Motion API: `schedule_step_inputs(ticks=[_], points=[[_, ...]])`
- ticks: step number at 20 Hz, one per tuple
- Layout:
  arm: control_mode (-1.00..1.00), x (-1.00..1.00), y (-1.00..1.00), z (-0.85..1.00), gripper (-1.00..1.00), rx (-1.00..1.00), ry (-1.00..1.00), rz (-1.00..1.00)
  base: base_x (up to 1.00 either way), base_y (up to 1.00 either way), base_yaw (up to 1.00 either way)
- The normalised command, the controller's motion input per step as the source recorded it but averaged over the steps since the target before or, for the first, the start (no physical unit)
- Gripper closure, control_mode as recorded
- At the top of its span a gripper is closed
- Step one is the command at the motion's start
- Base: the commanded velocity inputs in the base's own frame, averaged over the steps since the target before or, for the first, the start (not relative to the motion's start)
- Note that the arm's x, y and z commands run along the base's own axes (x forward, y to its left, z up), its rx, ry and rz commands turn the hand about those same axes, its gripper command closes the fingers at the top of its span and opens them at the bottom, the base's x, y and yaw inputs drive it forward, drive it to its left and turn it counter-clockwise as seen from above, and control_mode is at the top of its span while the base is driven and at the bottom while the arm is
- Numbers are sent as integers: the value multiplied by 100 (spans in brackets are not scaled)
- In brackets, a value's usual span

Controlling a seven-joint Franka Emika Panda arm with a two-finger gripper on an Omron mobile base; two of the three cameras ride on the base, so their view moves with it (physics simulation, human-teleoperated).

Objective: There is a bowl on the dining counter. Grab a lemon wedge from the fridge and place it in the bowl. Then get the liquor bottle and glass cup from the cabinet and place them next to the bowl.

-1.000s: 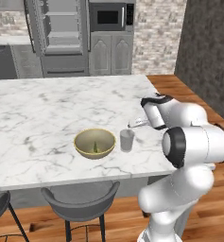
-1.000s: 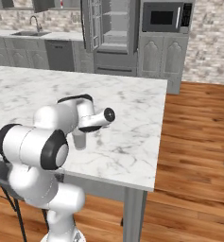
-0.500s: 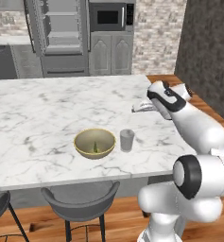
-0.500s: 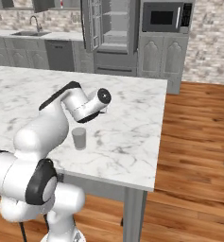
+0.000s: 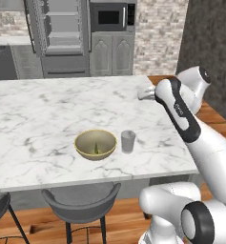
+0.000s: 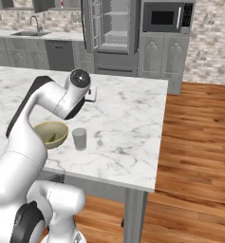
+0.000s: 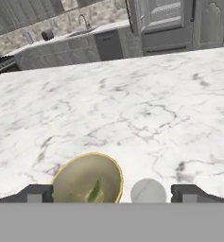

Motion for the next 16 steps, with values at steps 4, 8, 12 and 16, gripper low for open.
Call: schedule_step_inputs(ticks=[4, 8, 12, 16], points=[[-100, -62, 7, 99, -100, -7, -8, -12, 0, 0, 0], [-100, -49, 5, 62, -100, -9, -11, -8, 0, 0, 0], [-100, -30, 4, 14, -100, -7, -7, -1, 0, 0, 0], [-100, -5, 1, 0, -100, -3, 0, 0, 0, 0, 0]])
